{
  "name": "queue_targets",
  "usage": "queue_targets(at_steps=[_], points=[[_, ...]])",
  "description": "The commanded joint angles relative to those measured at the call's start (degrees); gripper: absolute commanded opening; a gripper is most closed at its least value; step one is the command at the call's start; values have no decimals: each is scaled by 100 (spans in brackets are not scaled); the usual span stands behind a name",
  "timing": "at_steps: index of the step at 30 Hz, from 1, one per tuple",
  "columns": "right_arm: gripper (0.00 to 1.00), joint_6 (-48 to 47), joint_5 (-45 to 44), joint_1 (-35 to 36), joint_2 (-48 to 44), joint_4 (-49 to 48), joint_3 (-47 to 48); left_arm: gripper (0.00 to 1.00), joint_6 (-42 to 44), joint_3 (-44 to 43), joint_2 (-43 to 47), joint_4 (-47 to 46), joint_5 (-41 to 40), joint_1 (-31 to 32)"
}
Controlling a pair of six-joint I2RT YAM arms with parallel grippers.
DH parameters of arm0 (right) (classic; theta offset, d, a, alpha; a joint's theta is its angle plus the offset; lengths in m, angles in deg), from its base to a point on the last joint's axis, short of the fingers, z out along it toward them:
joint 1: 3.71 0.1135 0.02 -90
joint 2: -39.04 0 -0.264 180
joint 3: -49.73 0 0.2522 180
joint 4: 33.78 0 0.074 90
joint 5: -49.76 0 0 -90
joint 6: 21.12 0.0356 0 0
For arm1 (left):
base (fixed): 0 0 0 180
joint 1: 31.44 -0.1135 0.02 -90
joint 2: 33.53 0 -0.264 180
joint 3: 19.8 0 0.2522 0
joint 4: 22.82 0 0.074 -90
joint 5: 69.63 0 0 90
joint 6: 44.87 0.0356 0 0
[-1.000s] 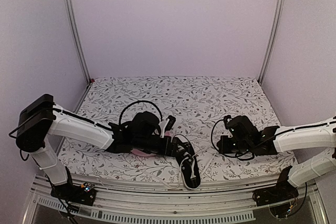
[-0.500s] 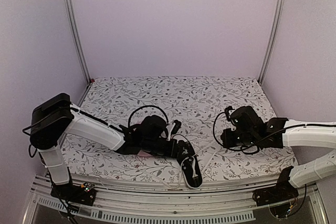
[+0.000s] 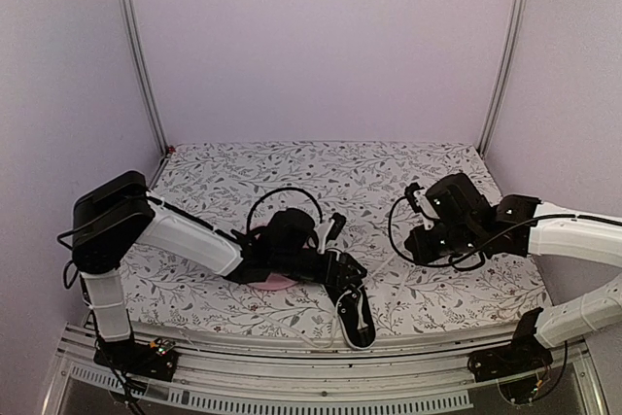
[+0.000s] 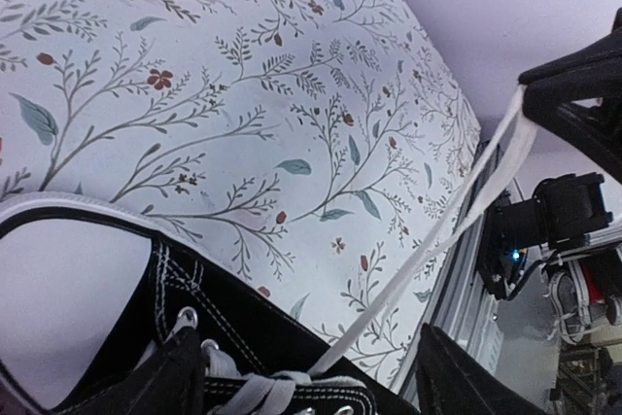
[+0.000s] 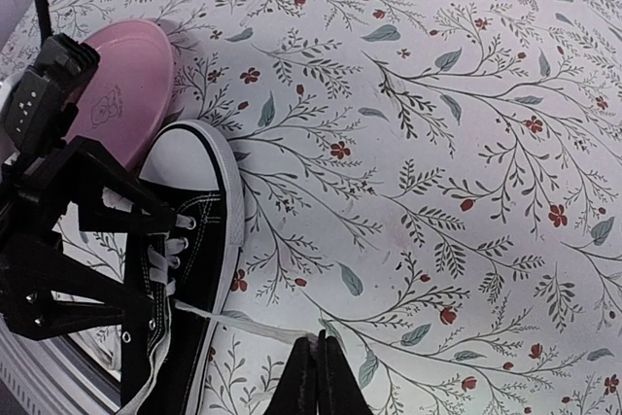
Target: Tie the shoes
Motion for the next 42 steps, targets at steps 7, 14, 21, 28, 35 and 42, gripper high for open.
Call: queue_targets(at_steps=[7, 14, 21, 28, 35, 42], points=[[3, 102, 557, 13, 530, -611, -38, 71, 949, 1377, 1665, 197, -586, 444], [3, 608, 669, 10, 970, -1278, -284, 48, 930, 1500, 1874, 1187, -918, 987], [3, 879, 453, 10, 915, -1471, -440, 43, 713, 1419, 1586, 1129, -626, 1183], [3, 1041, 375, -22, 628, -1619, -633, 37, 620, 1223, 1126, 1119, -348, 1315], [3, 1105, 408, -38, 564, -1743, -746, 34, 653, 1091, 882, 1120, -208, 1307], [3, 1182, 496, -44, 474, -1907, -840, 24, 657, 937, 674, 1280, -307, 1284]])
